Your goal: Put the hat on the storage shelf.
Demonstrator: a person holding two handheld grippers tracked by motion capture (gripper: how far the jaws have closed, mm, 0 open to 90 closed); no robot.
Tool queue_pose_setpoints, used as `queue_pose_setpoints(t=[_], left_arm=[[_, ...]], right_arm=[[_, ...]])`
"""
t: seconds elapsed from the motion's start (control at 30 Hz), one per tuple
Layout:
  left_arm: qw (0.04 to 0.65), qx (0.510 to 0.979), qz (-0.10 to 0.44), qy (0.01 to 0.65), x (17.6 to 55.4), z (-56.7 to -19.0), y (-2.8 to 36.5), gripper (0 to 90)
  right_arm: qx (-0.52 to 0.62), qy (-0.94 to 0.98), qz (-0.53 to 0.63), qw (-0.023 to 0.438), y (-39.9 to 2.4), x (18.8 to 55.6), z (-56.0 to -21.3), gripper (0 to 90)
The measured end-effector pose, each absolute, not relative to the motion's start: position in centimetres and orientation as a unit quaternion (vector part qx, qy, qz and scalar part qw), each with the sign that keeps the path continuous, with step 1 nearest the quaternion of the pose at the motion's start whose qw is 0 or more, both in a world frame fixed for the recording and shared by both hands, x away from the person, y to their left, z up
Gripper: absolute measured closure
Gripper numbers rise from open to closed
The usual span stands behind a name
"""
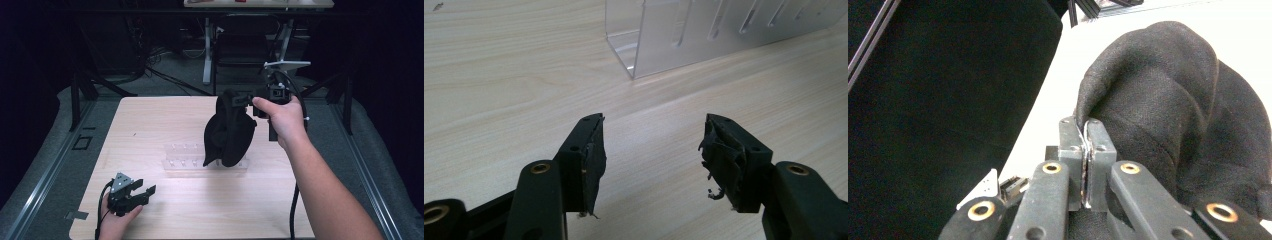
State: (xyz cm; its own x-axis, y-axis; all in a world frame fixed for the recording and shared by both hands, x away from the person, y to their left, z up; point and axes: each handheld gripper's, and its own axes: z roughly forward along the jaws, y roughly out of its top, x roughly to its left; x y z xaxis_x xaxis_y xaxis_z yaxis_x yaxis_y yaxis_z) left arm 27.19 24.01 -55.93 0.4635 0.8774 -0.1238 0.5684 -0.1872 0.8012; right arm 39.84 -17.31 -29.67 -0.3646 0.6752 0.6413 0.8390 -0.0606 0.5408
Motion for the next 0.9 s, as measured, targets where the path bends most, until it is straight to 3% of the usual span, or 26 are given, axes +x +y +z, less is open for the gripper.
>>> queue_pose_setpoints(t=[0.53, 0.9], left_arm=[[0.416, 0.750, 0.185, 0.481, 27.2, -56.0, 23.8, 42.3], [0.436, 0.763, 0.181, 0.441, 26.9, -54.6, 22.0, 44.1]], right_arm=[[-0.543, -0.683, -0.478, 0.103, -15.7, 39.7, -30.2, 88.3], [-0.530, -0.685, -0.487, 0.116, -14.2, 39.7, -30.4, 88.2]])
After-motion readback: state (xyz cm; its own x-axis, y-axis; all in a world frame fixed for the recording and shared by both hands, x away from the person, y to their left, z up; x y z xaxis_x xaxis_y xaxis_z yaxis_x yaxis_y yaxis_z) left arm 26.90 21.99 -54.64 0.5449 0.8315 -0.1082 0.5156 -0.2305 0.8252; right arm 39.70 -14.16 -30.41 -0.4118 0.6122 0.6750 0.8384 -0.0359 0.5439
